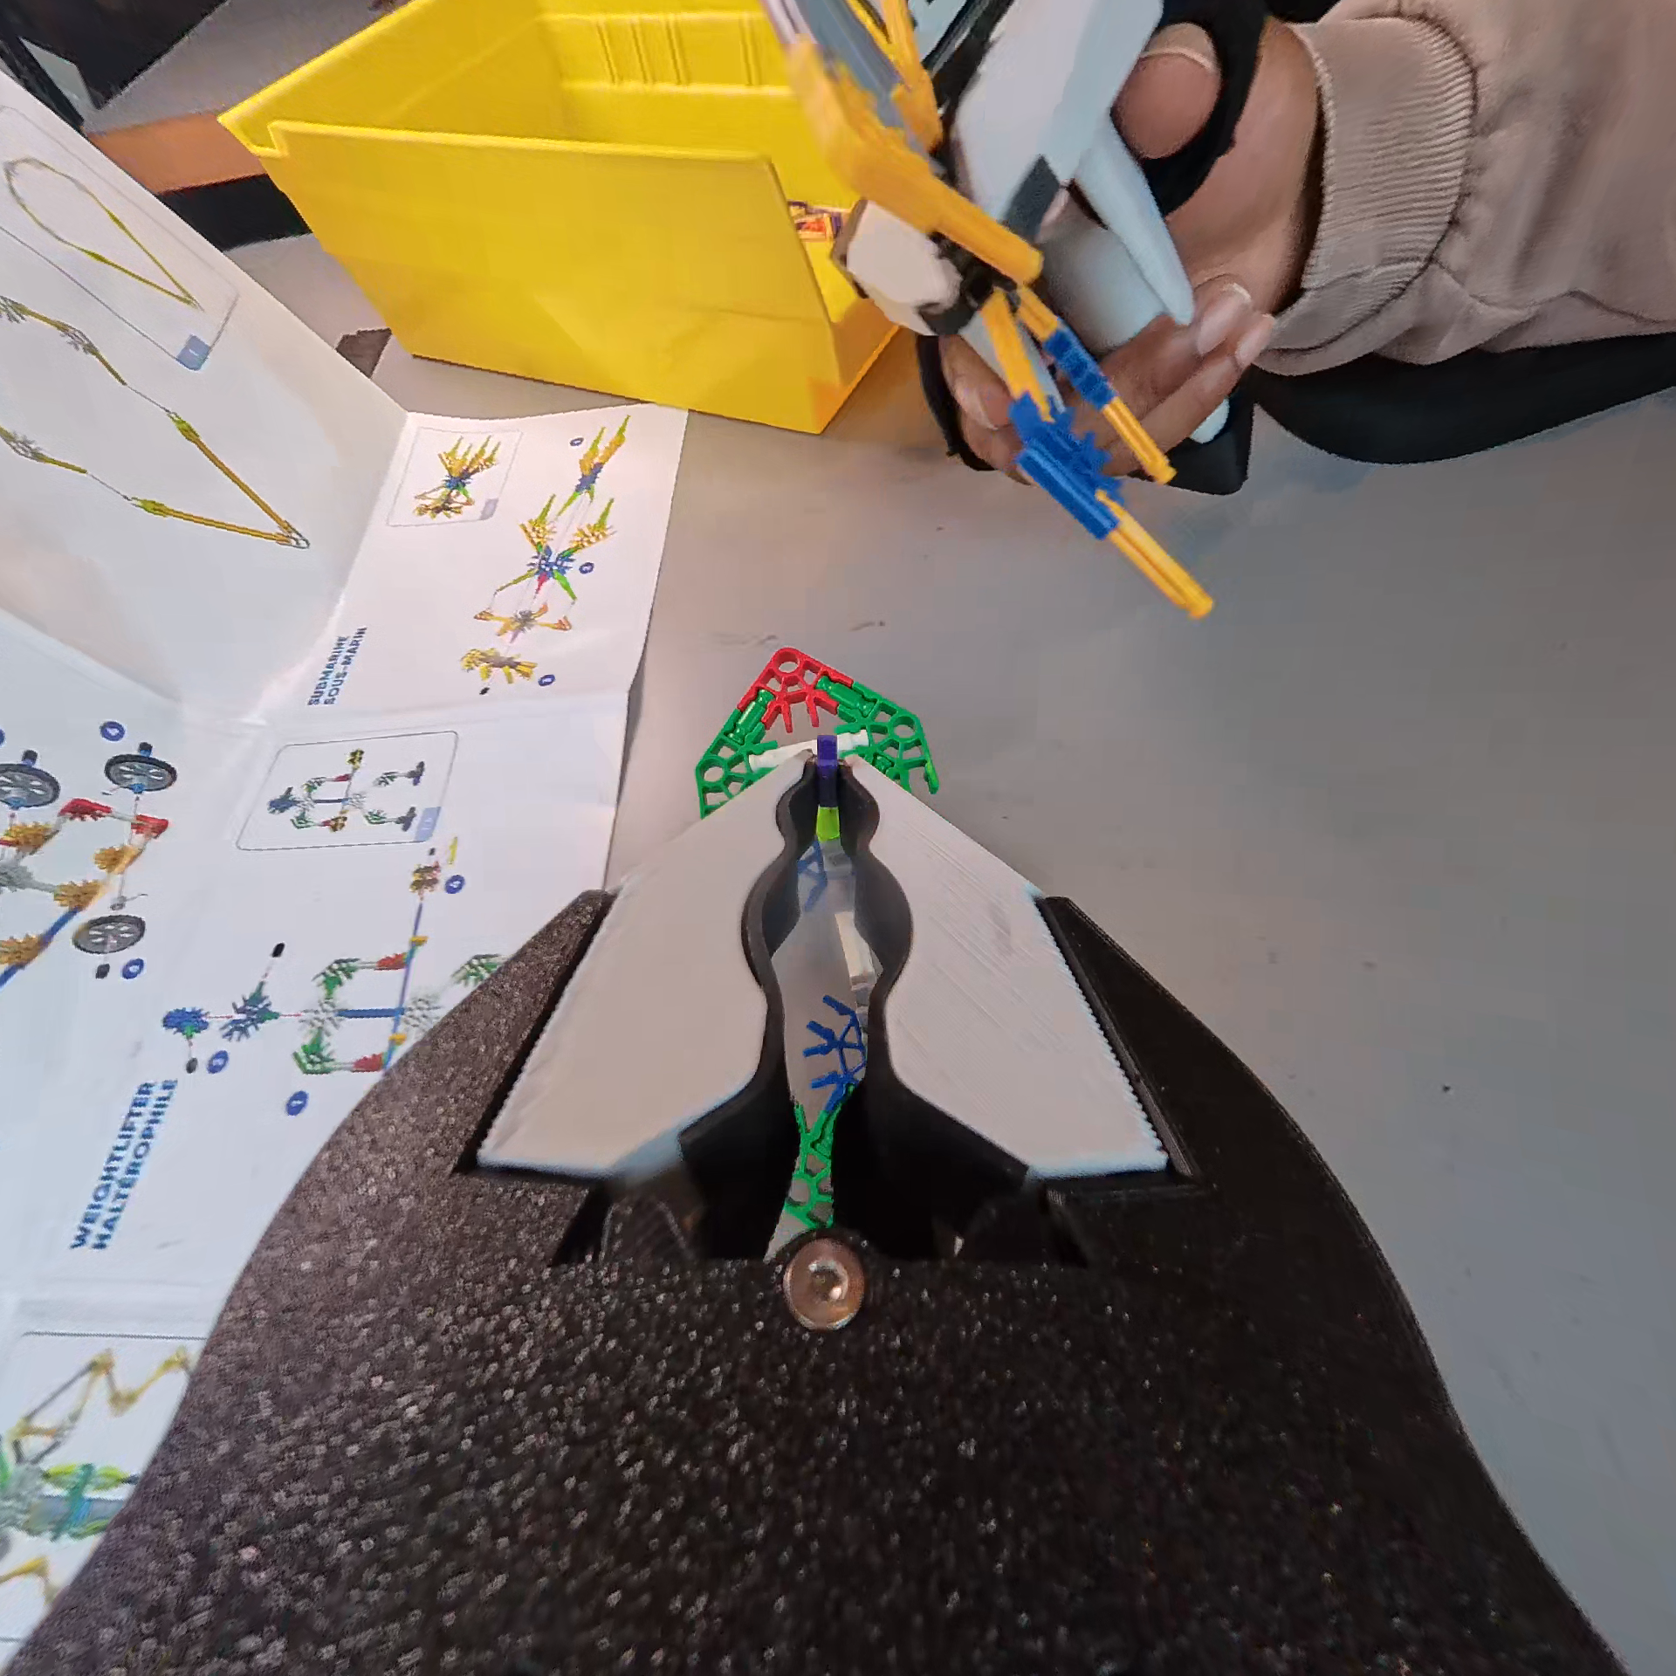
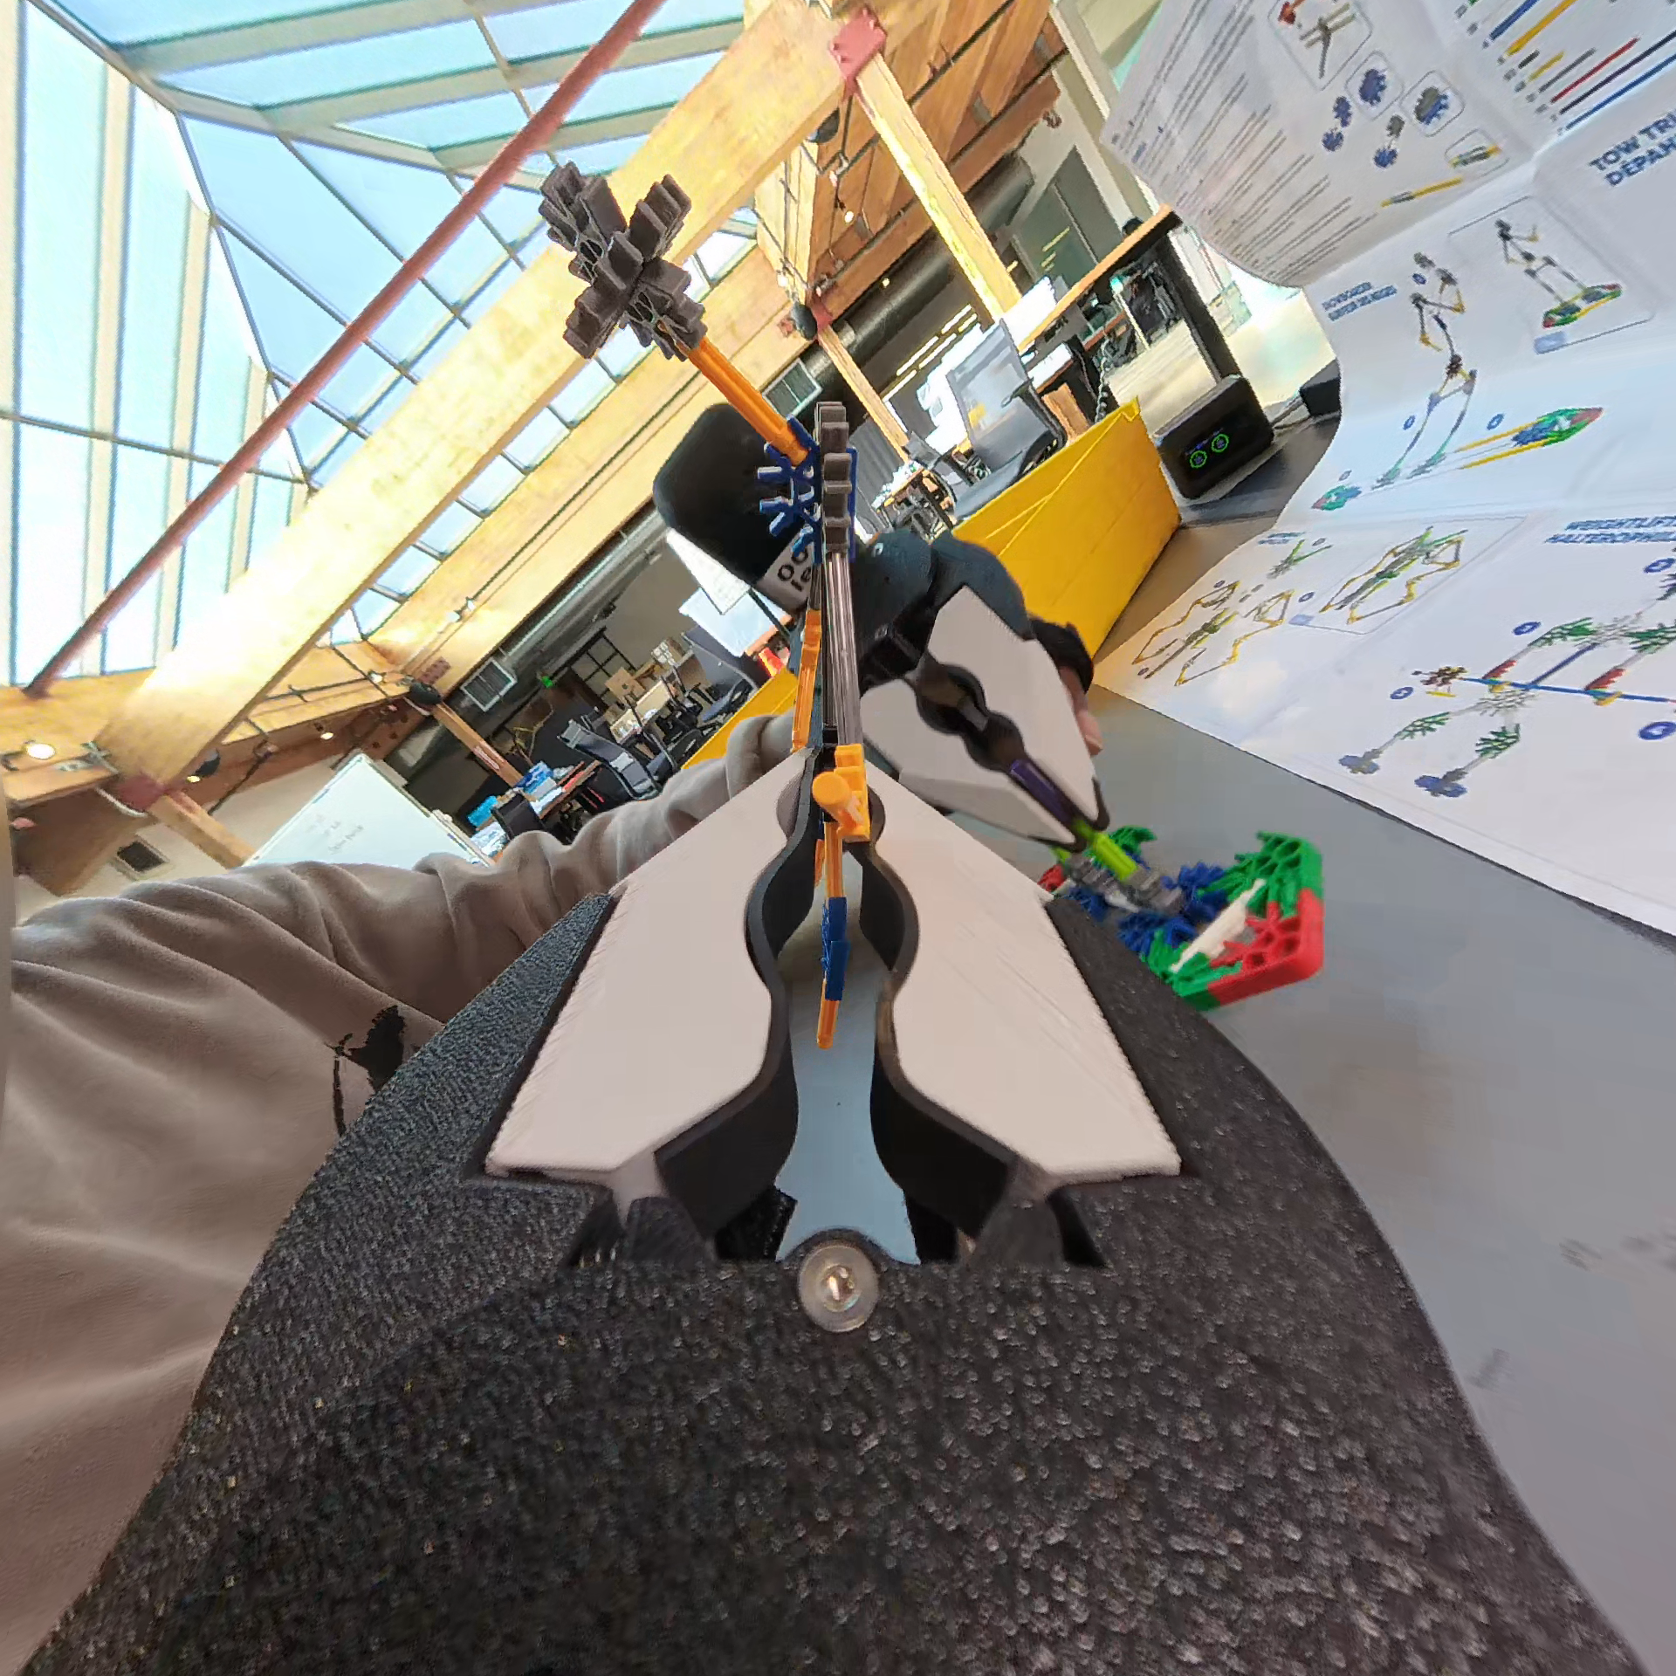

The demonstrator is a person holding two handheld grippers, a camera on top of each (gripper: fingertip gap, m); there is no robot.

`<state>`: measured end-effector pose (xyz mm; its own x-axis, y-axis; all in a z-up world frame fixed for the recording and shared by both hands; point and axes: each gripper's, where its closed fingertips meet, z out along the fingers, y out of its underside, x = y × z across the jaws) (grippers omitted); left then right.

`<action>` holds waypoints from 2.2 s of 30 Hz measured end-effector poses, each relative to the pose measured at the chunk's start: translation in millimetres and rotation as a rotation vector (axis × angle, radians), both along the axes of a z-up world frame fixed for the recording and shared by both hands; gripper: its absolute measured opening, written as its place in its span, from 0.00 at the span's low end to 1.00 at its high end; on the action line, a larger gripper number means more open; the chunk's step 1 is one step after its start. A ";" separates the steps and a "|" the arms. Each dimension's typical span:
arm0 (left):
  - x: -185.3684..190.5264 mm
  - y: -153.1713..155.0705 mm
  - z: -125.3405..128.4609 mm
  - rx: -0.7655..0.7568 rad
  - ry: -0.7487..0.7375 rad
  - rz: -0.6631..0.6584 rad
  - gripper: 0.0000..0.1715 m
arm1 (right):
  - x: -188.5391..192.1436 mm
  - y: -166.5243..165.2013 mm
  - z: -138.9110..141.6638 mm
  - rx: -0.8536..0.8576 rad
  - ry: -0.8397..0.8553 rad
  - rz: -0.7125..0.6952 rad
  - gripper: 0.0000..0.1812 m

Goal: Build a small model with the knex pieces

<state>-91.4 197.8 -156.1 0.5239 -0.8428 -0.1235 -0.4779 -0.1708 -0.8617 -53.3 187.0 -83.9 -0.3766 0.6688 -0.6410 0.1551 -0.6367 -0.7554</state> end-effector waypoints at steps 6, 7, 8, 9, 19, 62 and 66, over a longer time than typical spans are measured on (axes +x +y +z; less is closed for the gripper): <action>-22.5 42.1 -8.7 -0.079 0.145 -0.014 0.02 | -0.3 4.8 -13.4 -0.018 -0.040 0.005 0.02; -23.8 49.0 -4.3 -0.056 0.140 0.007 0.09 | -0.9 4.0 -16.1 -0.012 -0.051 0.007 0.02; -23.3 54.5 4.3 -0.030 0.106 0.032 0.20 | -1.6 2.9 -19.4 -0.005 -0.066 0.009 0.02; -21.2 57.5 17.2 -0.005 0.042 0.056 0.26 | -2.3 1.6 -22.3 0.004 -0.079 0.011 0.02; -16.5 -22.1 103.8 0.042 -0.501 0.244 0.27 | -6.9 -13.2 -42.4 0.073 -0.192 0.050 0.02; 21.6 -101.9 -2.0 -0.381 -0.521 0.201 0.33 | -7.9 -76.5 -62.1 0.331 -0.228 0.253 0.01; 40.8 -112.1 2.4 -0.365 -0.511 0.111 0.19 | -7.5 -97.3 -51.1 0.359 -0.141 0.303 0.01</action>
<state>-50.7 85.7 -153.7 0.5277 -0.7207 0.4495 0.0153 -0.5211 -0.8534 -60.8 89.7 -135.0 -0.5148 0.7308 -0.4483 0.4094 -0.2499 -0.8775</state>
